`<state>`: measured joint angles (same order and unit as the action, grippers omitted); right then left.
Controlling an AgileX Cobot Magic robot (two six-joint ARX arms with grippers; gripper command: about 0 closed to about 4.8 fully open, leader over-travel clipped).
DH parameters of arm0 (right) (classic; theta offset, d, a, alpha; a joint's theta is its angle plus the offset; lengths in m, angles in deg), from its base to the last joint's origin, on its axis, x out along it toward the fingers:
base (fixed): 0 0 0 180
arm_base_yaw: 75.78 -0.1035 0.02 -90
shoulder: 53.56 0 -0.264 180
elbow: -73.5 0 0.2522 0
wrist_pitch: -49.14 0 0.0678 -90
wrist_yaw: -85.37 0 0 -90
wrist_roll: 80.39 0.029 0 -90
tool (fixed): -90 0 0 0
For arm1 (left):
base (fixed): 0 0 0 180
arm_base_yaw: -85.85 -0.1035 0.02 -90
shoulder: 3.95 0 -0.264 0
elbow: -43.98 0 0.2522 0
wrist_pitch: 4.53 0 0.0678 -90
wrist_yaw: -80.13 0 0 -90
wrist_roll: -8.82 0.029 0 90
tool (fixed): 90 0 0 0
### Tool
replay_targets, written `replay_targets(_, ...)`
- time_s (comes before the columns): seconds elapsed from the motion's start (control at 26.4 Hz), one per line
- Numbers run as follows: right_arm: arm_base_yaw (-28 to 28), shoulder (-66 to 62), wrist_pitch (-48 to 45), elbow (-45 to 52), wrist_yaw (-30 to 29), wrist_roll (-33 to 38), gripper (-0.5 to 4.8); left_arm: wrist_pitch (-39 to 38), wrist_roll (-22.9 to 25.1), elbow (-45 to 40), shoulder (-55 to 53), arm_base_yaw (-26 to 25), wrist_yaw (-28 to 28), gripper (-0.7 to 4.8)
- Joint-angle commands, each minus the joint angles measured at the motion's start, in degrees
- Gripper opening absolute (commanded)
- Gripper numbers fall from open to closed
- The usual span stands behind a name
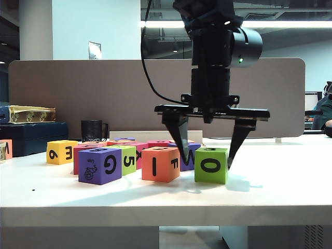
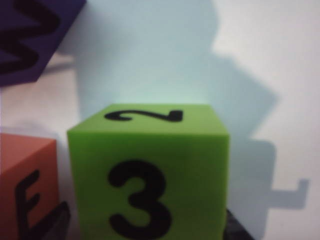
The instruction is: Select the appropriate blocks from the scattered letter blocks on the table and arrange them in a row to spell out "23".
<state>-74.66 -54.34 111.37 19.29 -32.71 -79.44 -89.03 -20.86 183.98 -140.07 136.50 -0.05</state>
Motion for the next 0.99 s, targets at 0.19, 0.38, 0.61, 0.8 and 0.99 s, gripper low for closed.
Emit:
replay_targets(0.19, 0.0, 0.59, -0.72, -0.17, 0.11, -0.2, -0.01, -2.19, 5.86, 1.09, 1.7, -0.04, 0.66, 3.54)
replay_targets(0.38, 0.0, 0.59, -0.72, -0.17, 0.11, -0.2, -0.01, -6.64, 9.81, 5.46, 2.47, -0.31, 0.66, 3.54)
replay_targets(0.61, 0.0, 0.59, -0.72, -0.17, 0.11, -0.17, -0.01, -11.56, 16.24, 9.88, 3.1, -3.3, 6.84, 3.36)
replay_targets(0.8, 0.0, 0.59, -0.72, -0.17, 0.15, -0.22, -0.01, -11.56, 15.87, 9.55, 3.32, -7.37, -0.55, 3.37)
replay_targets(0.99, 0.04, 0.59, -0.72, -0.17, 2.93, -1.25, -0.01, -11.56, 15.78, 6.23, 3.32, -10.16, -3.67, 3.37)
